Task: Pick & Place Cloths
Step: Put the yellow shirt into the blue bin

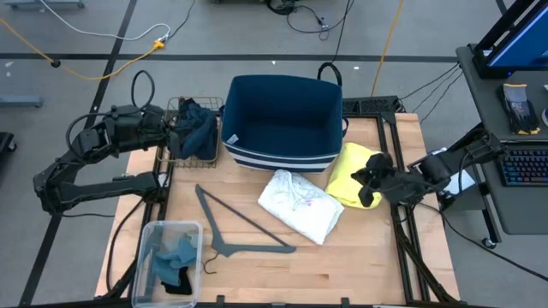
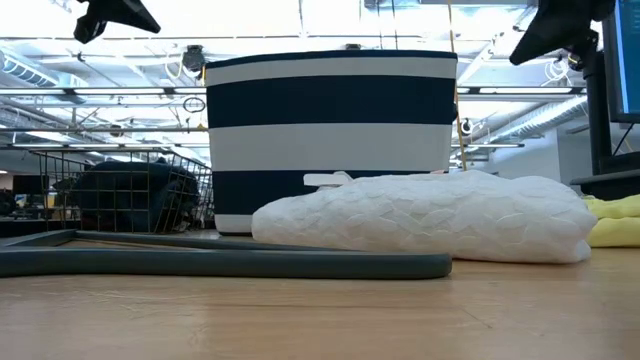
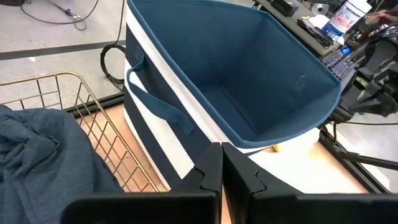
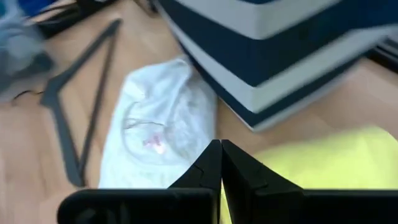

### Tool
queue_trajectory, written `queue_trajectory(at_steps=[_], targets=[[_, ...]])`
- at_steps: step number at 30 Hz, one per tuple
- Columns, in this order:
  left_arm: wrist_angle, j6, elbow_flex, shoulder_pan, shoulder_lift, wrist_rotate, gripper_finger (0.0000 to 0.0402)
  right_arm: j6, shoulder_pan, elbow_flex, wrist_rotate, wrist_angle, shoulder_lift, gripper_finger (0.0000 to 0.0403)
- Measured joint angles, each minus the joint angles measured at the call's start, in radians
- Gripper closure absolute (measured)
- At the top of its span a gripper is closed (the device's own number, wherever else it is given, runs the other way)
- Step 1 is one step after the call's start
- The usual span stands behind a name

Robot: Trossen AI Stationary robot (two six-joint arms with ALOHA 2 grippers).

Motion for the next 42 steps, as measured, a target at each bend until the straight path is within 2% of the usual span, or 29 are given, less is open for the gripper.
queue_trajectory(at_steps=[5,11,14,18,24,31,35,38,42], targets=[[0.000,0.017,0.000,0.001,0.000,0.000,0.0393,0.245,-0.019,0.123,-0.030,-0.245,0.096,0.0403],[0.000,0.027,0.000,0.001,0.000,0.000,0.0397,0.567,-0.075,0.167,-0.214,-0.500,0.152,0.0403],[0.000,0.045,0.000,0.001,0.000,0.000,0.0391,0.634,-0.091,0.137,-0.256,-0.532,0.145,0.0402],[0.000,0.056,0.000,0.001,0.000,0.001,0.0398,0.643,-0.104,0.101,-0.265,-0.531,0.132,0.0388],[0.000,0.079,0.000,0.001,0.000,0.023,0.0389,0.672,-0.112,0.068,-0.265,-0.531,0.125,0.0337],[0.000,0.080,0.000,0.001,0.000,0.028,0.0399,0.777,-0.112,0.058,-0.265,-0.532,0.123,0.0248],[0.000,0.076,0.000,0.001,0.000,0.029,0.0390,0.854,-0.112,0.058,-0.265,-0.531,0.123,0.0201],[-0.001,0.078,0.000,0.001,0.000,0.030,0.0386,0.904,-0.112,0.058,-0.266,-0.531,0.123,0.0176],[-0.001,0.086,0.000,0.001,0.000,0.030,0.0390,1.011,-0.112,0.058,-0.266,-0.527,0.126,0.0163]])
